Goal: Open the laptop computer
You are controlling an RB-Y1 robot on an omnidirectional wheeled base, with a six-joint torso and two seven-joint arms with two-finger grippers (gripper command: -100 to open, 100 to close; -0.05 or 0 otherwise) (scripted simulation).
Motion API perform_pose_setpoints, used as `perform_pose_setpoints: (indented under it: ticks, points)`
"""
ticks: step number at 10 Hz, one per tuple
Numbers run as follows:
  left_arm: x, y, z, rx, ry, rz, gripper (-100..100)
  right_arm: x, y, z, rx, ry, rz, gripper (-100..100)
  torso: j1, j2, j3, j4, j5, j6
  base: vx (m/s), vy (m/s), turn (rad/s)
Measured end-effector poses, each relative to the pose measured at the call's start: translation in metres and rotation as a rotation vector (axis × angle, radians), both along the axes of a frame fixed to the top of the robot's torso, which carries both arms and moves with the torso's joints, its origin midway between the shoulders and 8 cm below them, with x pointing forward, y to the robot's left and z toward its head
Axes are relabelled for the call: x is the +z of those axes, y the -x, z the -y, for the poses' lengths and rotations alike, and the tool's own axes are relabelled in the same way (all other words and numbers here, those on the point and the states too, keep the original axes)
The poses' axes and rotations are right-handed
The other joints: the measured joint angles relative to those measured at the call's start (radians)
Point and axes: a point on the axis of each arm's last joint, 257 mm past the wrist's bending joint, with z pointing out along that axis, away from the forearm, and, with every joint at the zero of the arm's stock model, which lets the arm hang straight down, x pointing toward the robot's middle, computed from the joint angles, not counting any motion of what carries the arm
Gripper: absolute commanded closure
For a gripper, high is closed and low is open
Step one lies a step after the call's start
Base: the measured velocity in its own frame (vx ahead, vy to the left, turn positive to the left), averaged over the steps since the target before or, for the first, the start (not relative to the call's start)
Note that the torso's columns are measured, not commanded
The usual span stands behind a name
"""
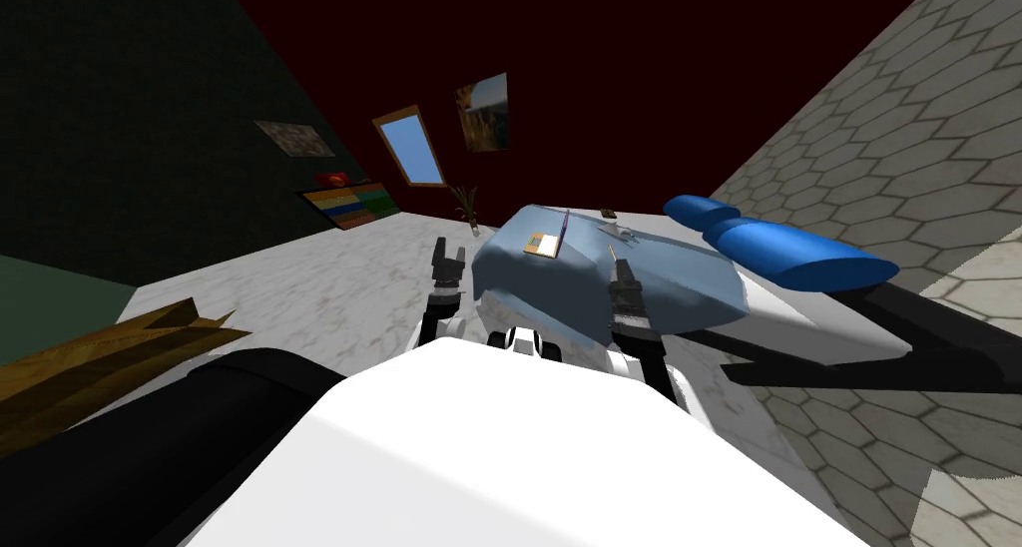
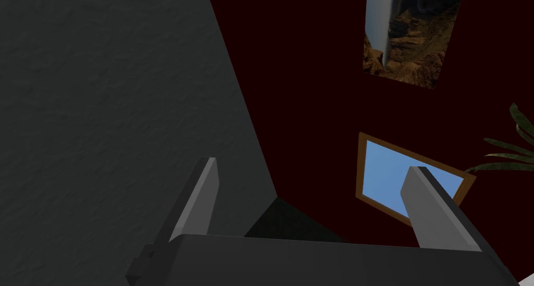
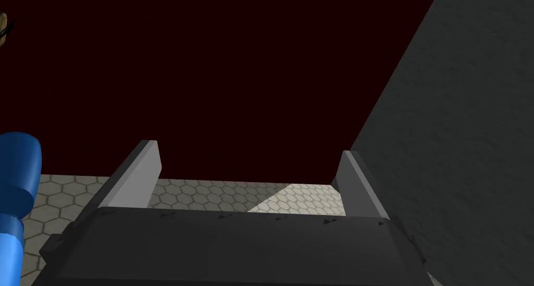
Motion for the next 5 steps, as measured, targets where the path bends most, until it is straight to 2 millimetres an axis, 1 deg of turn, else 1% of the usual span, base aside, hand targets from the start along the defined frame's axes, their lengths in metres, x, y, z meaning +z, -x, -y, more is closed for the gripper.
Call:
perform_pose_setpoints:
  ticks: [3, 5]
  points:
    - [0.000, 0.000, 0.000, 0.000, 0.000, 0.000, 0, -0.021, -0.012, 0.008, -0.034, 0.142, -0.064, -100, 0.000, 0.000, 0.000, 0.000, 0.000, 0.000, 0.033, 0.065, 0.095]
    - [0.000, 0.000, 0.000, 0.000, 0.000, 0.000, 0, -0.038, -0.020, 0.019, -0.066, 0.247, -0.111, -100, 0.000, 0.000, 0.000, 0.000, 0.000, 0.000, 0.042, 0.078, 0.121]
